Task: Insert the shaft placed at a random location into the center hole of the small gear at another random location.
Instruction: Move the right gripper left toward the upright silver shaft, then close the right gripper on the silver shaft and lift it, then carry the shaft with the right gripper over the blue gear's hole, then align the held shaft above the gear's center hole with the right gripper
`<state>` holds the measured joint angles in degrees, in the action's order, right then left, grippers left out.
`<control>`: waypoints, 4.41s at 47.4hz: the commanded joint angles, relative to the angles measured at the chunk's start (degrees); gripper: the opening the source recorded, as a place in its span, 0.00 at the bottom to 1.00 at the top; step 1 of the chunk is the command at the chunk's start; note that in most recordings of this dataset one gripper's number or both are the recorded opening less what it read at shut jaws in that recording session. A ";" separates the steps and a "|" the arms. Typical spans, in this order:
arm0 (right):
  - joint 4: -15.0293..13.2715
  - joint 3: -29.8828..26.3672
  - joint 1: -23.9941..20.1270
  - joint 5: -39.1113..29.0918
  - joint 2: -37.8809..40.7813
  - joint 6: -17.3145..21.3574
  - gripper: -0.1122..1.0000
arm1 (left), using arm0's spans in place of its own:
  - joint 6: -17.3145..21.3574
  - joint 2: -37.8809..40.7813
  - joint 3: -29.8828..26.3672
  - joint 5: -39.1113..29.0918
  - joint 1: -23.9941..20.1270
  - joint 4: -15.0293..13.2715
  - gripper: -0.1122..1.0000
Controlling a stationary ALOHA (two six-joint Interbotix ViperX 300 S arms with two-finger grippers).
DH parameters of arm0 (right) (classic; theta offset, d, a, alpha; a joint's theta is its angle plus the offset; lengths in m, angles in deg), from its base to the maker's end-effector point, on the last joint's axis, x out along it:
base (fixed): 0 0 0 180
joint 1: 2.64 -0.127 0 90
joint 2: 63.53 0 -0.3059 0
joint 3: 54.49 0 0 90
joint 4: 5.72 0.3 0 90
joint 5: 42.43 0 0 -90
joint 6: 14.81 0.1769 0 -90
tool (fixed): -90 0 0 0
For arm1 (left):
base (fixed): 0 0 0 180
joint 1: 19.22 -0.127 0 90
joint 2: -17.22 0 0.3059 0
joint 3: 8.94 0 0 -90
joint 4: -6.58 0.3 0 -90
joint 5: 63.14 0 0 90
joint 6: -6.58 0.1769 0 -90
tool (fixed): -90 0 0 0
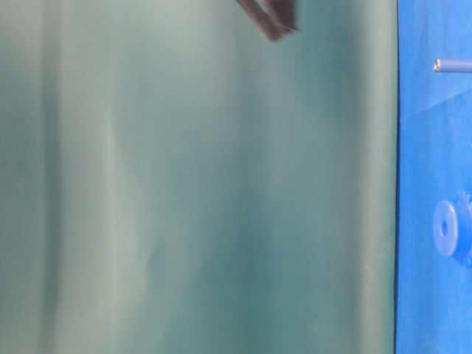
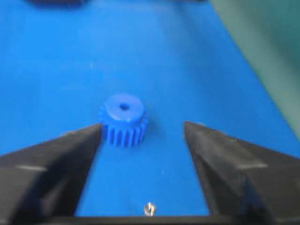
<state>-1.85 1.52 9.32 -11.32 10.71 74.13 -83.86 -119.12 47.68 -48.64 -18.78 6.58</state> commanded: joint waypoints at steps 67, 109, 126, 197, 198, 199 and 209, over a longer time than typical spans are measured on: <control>6.94 -4.39 0.44 15.03 31.38 1.41 0.39 | -0.09 0.18 -0.44 0.00 0.09 0.00 0.10; 6.77 -5.36 0.44 1.76 16.79 0.18 0.14 | -0.09 -0.09 -0.44 0.00 0.09 0.00 0.10; 6.77 -5.36 0.35 -2.81 11.51 -0.70 0.14 | -0.09 -0.18 -0.44 0.00 0.00 0.00 0.10; 5.45 -34.54 -1.85 -8.96 34.54 -0.97 0.14 | -0.09 -0.09 -0.44 0.00 0.00 0.00 0.10; 5.45 -34.54 -1.93 -8.96 34.54 -0.97 0.14 | -0.09 -0.09 -0.44 0.00 0.09 0.00 0.10; 5.45 -34.63 -1.85 -8.96 34.63 -0.97 0.14 | -0.09 -0.09 -0.44 0.00 0.00 0.00 0.10; 5.71 -34.98 -1.93 -8.70 36.65 -0.70 0.14 | -0.09 -0.09 -0.44 -0.09 0.00 0.00 0.10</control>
<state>3.69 -32.05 7.47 -20.46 47.63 73.25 -83.95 -119.47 47.86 -48.99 -18.78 6.58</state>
